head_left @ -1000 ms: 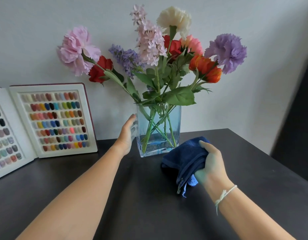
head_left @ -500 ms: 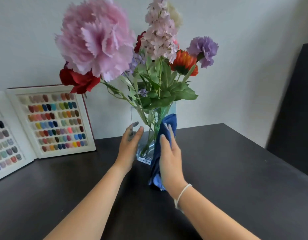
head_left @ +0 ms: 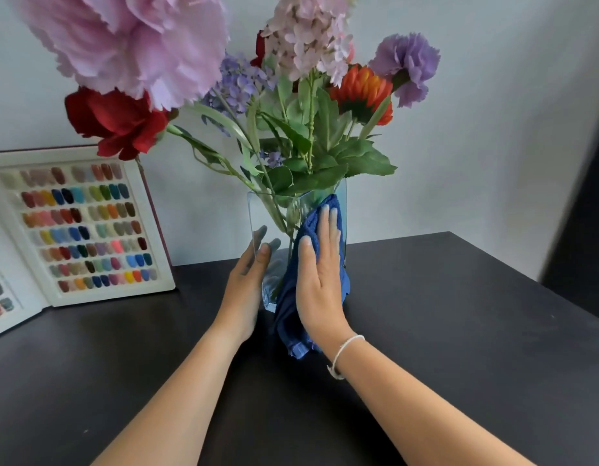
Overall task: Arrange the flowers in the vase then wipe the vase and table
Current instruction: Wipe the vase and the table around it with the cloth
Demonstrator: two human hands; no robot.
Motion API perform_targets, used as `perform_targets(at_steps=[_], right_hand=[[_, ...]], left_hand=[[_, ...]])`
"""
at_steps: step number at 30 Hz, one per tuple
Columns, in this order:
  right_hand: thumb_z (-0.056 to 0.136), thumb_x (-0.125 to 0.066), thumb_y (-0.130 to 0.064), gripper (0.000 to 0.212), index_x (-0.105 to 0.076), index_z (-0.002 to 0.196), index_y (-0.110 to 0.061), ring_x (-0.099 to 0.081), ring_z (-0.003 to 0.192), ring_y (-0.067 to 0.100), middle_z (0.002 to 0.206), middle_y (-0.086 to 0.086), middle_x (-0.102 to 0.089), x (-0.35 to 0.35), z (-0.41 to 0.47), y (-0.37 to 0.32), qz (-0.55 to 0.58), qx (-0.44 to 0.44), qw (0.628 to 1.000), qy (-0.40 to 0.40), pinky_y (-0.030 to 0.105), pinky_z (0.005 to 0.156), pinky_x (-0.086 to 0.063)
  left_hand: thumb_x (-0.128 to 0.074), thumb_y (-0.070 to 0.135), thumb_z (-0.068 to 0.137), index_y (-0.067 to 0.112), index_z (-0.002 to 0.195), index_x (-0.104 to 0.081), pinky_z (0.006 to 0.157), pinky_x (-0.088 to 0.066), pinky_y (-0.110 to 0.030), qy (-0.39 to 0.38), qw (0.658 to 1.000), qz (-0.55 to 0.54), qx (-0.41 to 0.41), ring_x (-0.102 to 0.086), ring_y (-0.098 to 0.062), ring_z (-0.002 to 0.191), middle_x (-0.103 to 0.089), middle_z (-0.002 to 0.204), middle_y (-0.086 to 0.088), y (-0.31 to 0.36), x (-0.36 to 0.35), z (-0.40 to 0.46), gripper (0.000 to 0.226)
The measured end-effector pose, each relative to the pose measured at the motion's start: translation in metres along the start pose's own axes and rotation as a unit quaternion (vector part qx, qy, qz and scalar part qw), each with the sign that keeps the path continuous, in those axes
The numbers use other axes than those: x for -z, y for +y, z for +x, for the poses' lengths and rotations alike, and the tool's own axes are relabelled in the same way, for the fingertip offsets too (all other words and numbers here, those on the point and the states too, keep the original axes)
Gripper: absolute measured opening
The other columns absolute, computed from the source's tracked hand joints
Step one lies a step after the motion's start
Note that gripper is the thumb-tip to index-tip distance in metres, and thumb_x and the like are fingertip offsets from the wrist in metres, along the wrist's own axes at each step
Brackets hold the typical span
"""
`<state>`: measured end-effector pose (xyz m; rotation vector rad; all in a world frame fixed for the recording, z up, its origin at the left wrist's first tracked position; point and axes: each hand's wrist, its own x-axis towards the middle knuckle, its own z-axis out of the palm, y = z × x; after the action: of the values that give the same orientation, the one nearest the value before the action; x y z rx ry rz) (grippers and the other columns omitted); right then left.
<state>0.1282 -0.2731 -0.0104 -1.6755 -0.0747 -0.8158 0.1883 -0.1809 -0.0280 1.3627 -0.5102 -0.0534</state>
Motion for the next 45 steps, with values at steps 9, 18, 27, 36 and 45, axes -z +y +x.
perform_targets(at_steps=[9, 18, 27, 36, 45], right_hand=[[0.099, -0.023, -0.033, 0.046, -0.01, 0.142, -0.039, 0.0, 0.138, -0.01, 0.142, -0.036, -0.007, 0.011, 0.011, 0.018, 0.091, -0.041, 0.995, 0.001, 0.02, 0.115, -0.002], [0.099, -0.025, -0.027, 0.044, -0.017, 0.141, -0.036, -0.002, 0.14, -0.005, 0.151, -0.025, -0.012, 0.008, 0.028, 0.008, 0.086, 0.018, 0.996, 0.002, 0.018, 0.115, -0.003], [0.098, -0.025, -0.027, 0.045, -0.02, 0.143, -0.03, -0.013, 0.137, -0.007, 0.152, -0.018, -0.02, 0.024, 0.059, 0.015, 0.095, -0.007, 0.996, 0.001, 0.005, 0.107, -0.01], [0.096, -0.025, -0.035, 0.046, -0.028, 0.142, -0.029, -0.031, 0.136, 0.013, 0.15, -0.01, -0.032, 0.035, 0.059, 0.05, 0.126, -0.186, 0.973, 0.044, 0.036, 0.115, -0.023], [0.096, -0.028, -0.031, 0.045, -0.035, 0.14, -0.024, -0.036, 0.133, 0.013, 0.146, -0.005, -0.039, 0.035, 0.082, 0.031, 0.179, -0.157, 0.969, 0.061, 0.038, 0.113, -0.027]], left_hand=[[-0.052, 0.062, 0.068, 0.054, 0.118, -0.048, 0.11, -0.035, -0.046, 0.018, 1.0, 0.016, -0.004, -0.052, -0.016, 0.125, -0.057, 0.133, 0.011, -0.005, -0.001, 0.007, 0.051], [-0.047, 0.057, 0.075, 0.045, 0.129, -0.045, 0.11, -0.034, -0.049, 0.014, 1.0, 0.011, -0.001, -0.05, -0.019, 0.127, -0.056, 0.135, 0.008, -0.007, 0.0, 0.008, 0.055], [-0.051, 0.063, 0.073, 0.055, 0.119, -0.051, 0.111, -0.033, -0.049, 0.018, 0.999, 0.029, -0.014, -0.049, -0.019, 0.128, -0.06, 0.13, 0.014, -0.012, 0.003, 0.008, 0.047], [-0.048, 0.059, 0.073, 0.06, 0.105, -0.057, 0.112, -0.031, -0.048, 0.016, 0.999, 0.029, -0.016, -0.05, -0.018, 0.127, -0.062, 0.125, 0.018, -0.015, 0.001, 0.009, 0.033], [-0.051, 0.065, 0.067, 0.061, 0.108, -0.055, 0.107, -0.038, -0.047, 0.012, 0.999, 0.042, -0.006, -0.058, -0.014, 0.119, -0.062, 0.124, 0.022, -0.014, 0.002, 0.01, 0.042]])
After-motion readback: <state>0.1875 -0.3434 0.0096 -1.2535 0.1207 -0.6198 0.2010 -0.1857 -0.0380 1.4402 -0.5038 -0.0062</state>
